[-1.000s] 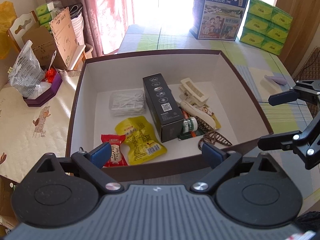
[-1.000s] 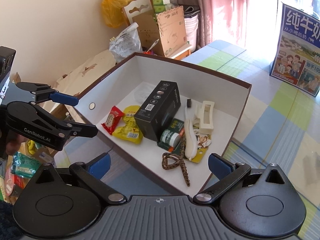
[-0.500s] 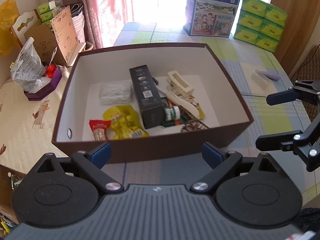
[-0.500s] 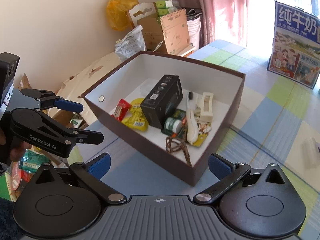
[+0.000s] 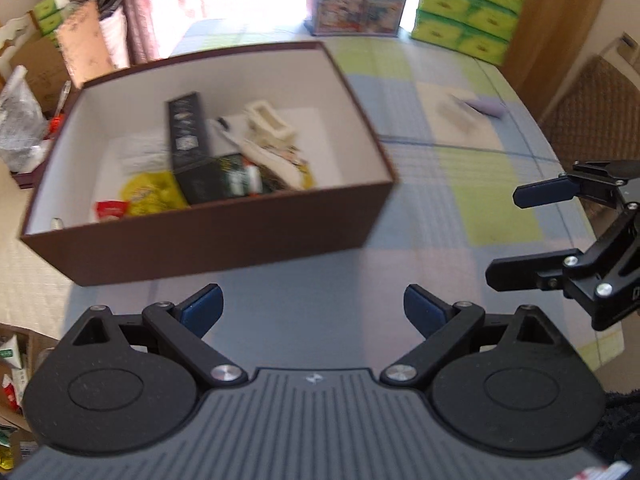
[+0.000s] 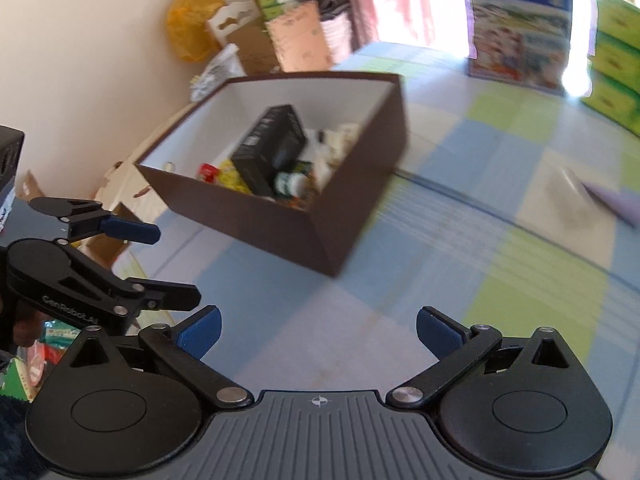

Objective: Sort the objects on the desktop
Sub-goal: 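Withdraw both tools from the box toward the clear cup and purple tube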

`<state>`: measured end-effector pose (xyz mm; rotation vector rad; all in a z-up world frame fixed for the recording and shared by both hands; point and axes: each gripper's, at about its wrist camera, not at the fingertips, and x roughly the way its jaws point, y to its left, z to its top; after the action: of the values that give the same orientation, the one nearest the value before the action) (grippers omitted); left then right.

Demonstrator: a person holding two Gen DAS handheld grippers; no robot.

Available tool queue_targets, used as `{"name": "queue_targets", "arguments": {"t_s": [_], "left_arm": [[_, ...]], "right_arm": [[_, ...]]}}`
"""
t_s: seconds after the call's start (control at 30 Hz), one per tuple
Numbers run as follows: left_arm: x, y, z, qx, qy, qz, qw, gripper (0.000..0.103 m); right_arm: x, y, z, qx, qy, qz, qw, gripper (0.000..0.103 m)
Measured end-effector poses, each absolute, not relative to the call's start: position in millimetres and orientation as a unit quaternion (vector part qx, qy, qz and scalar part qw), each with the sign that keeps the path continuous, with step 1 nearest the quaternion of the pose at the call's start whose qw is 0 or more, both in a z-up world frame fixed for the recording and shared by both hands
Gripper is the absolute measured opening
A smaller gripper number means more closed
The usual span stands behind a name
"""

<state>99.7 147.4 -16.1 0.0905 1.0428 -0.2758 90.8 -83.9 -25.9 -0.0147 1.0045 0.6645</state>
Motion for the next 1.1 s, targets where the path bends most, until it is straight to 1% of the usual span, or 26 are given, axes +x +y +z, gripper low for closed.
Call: {"name": "queue_targets", "arguments": {"t_s": [0.23,0.67,0.93,1.1], "left_arm": [[90,96,-26,0.054,0.503,-0.173,0.845,0.095],[95,-1,-34,0.076,0.497,-0.234,0.832,0.095],[116,-46,-45,0.084,0.5,-0.238,0.828,0.095],[140,-65,-53,0.082,0.502,-0.225,0.831,0.095]], "right_arm": [[73,-145,-31,0.019,0.488,0.25,0.836,0.101],[64,-236,-37,0.043,0.483,0.152,0.861,0.101],[88,-268,-49,0.037,0.48,0.148,0.864,0.101],[123,-283,-57,0.024,0.473,0.156,0.867,0.101]]}}
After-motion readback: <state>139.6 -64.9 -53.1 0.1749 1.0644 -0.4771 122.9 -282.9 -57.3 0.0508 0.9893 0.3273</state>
